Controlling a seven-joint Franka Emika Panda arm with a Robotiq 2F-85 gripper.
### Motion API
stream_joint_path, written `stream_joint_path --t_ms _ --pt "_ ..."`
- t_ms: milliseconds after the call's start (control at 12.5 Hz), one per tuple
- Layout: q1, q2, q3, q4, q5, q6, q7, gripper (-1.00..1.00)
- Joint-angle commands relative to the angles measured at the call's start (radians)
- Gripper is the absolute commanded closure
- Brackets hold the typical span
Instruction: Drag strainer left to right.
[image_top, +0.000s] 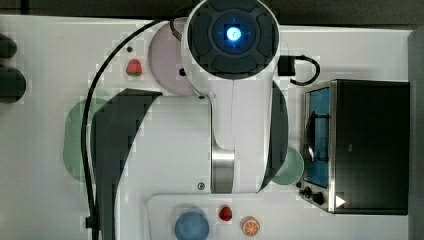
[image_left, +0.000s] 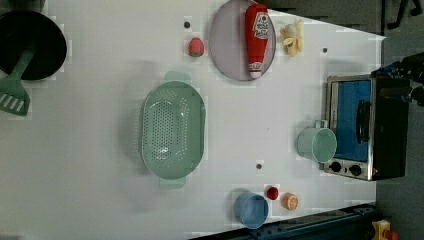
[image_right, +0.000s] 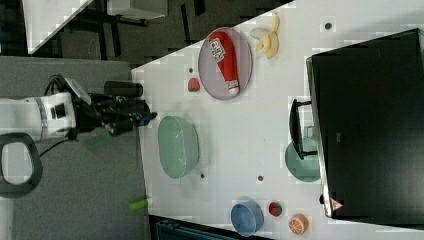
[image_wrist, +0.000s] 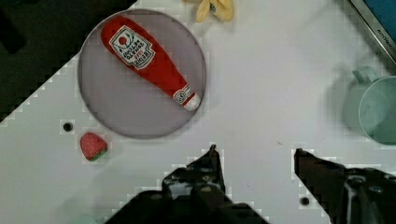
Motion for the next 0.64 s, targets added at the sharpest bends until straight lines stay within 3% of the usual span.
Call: stream_joint_path --t_ms 80,240,640 --pt "-0.014 -0.353 -0.044 -0.129 -0.053 -0.212 0.145 -0.58" --pt "-0.008 -0.344 -0.007 -0.13 -0.052 -0.211 0.146 -1.0" --pt "0.007 -0.264 0.197 -0.13 -0.051 -0.167 0.272 -1.0"
